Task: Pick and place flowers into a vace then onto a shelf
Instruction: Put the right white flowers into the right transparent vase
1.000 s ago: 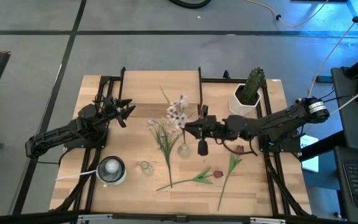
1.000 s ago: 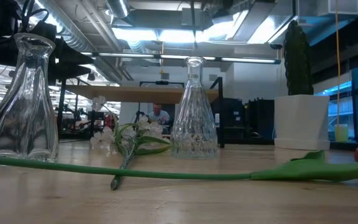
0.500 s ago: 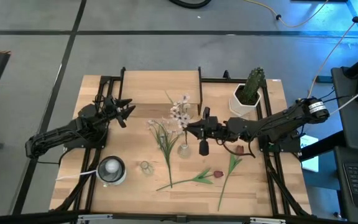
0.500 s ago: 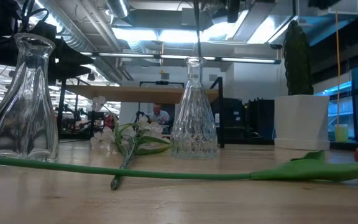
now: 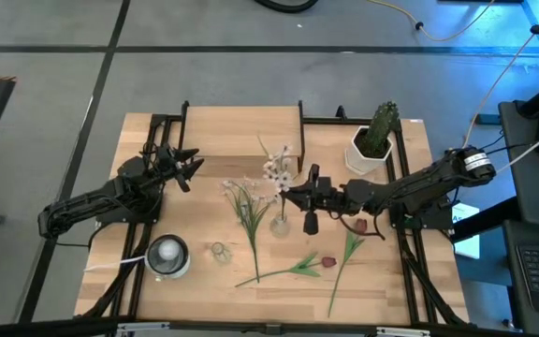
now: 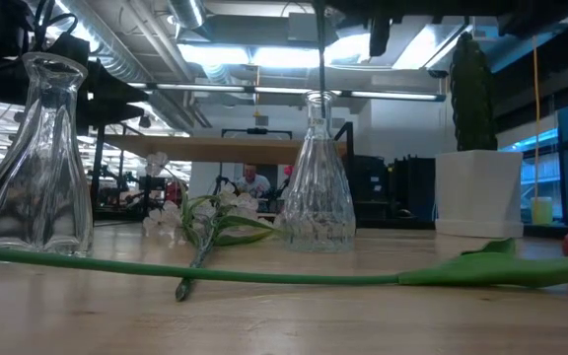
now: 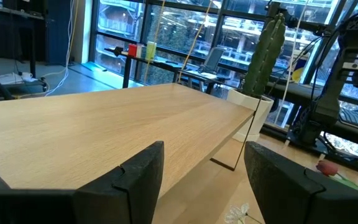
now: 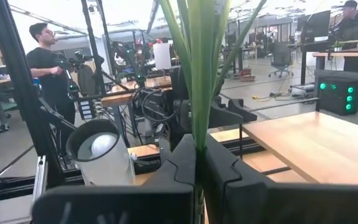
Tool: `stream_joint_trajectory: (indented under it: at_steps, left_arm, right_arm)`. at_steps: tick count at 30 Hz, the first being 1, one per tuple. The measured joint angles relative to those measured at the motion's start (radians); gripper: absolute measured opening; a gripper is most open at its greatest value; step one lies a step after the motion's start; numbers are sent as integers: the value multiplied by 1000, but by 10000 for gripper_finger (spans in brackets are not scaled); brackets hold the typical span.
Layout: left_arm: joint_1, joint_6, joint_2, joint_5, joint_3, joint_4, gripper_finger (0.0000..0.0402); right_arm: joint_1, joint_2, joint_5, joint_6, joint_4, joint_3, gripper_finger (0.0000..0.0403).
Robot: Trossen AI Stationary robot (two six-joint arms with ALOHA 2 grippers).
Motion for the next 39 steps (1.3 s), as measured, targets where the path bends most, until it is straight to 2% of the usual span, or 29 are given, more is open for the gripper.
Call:
stream_joint_trajectory:
  at_steps: [24, 39]
  left_arm:
    - [0, 0, 0, 0, 0, 0, 216]
    - [0, 0, 0, 0, 0, 0, 216]
  right_arm:
    - [12, 238, -7, 159, 5, 0, 19]
    - [12, 245, -12, 208, 5, 0, 21]
